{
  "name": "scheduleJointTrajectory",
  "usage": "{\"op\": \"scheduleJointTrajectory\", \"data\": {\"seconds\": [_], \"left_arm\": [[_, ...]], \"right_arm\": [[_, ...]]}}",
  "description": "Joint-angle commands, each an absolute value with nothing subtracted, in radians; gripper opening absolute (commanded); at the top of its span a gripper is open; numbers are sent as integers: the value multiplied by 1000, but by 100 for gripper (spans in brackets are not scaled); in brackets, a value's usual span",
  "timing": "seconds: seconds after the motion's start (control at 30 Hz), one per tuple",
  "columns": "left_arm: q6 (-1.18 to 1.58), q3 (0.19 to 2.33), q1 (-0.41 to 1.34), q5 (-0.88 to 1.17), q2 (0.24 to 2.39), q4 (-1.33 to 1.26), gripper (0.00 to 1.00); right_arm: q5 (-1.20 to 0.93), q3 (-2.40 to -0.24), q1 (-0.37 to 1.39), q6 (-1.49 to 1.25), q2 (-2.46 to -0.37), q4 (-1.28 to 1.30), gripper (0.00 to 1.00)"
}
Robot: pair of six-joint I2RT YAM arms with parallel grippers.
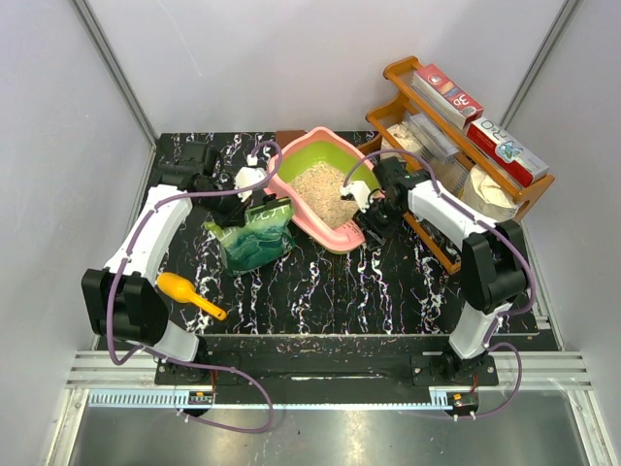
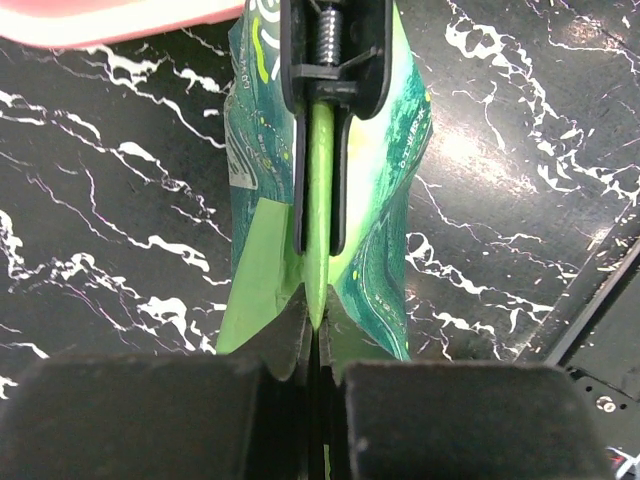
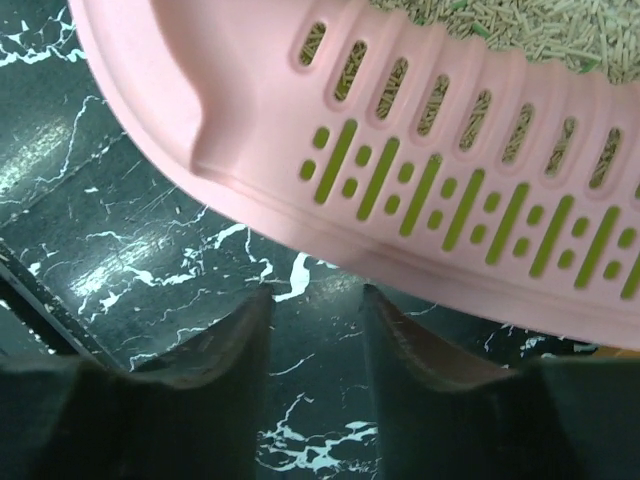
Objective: Fill the litter box with clean litter
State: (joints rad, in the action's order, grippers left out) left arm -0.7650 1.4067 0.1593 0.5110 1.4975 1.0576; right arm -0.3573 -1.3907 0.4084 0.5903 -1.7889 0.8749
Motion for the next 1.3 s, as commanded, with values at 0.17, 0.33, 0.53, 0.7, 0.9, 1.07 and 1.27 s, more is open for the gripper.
{"op": "scheduleJointTrajectory", "data": {"seconds": [0.17,0.33,0.53,0.7,0.9,1.07,1.27], "left_arm": [[-867,1513,175,654,1460,882,0],[-816,1434,176,626,1410,786,40],[-559,1391,138,597,1290,628,71],[-163,1312,100,456,1209,494,92],[-146,1264,84,450,1154,471,92],[-182,1253,67,452,1135,482,92],[-179,1252,66,474,1137,482,91]], "right_arm": [[-579,-1535,400,482,-1620,841,79],[-742,-1719,400,367,-1767,787,84],[-1005,-2014,408,442,-1949,816,86],[-925,-2219,485,688,-2086,935,84],[-899,-2456,540,897,-2246,1075,87],[-879,-2468,581,926,-2275,1023,89],[-890,-2419,629,937,-2276,999,80]]}}
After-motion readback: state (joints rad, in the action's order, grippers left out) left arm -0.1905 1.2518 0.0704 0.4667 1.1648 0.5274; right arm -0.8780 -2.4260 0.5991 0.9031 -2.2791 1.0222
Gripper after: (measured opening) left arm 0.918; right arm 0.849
